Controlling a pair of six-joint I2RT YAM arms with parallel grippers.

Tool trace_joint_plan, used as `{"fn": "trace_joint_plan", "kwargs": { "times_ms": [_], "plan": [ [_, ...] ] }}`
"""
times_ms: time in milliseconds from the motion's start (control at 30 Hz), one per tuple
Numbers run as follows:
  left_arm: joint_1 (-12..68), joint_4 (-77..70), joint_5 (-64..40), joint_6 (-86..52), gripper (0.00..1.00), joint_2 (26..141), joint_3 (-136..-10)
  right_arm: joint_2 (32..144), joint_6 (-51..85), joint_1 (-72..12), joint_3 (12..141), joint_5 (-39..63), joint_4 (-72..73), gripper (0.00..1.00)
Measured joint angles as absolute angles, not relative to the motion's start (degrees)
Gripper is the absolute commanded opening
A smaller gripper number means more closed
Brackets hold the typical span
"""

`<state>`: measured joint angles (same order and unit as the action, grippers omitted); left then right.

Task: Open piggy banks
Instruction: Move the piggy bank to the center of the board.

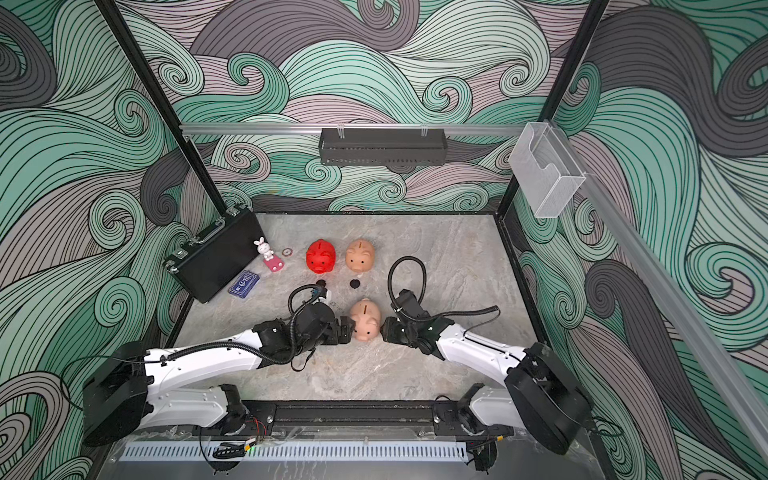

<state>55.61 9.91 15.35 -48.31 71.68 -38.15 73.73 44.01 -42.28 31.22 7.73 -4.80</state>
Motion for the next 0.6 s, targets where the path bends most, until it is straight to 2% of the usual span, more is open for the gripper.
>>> {"fn": "trace_joint_plan", "kwargs": {
  "times_ms": [167,367,600],
  "plan": [
    [55.3,12.6,15.8,-46.9,0.98,71.9,-39.9,71.3,42.5,-42.4,30.7,7.3,-4.1,0.46],
    [55.2,21.2,15.6,-43.4,0.98,74.9,-50.0,63.6,38.8,-40.7,30.3,4.3,-10.1,0.46],
    [55.2,29.6,12.7,-37.5,0.98,79.6,-59.7,55.8,33.3,-33.4,32.7,10.2,-22.5,0.55]
  ]
}}
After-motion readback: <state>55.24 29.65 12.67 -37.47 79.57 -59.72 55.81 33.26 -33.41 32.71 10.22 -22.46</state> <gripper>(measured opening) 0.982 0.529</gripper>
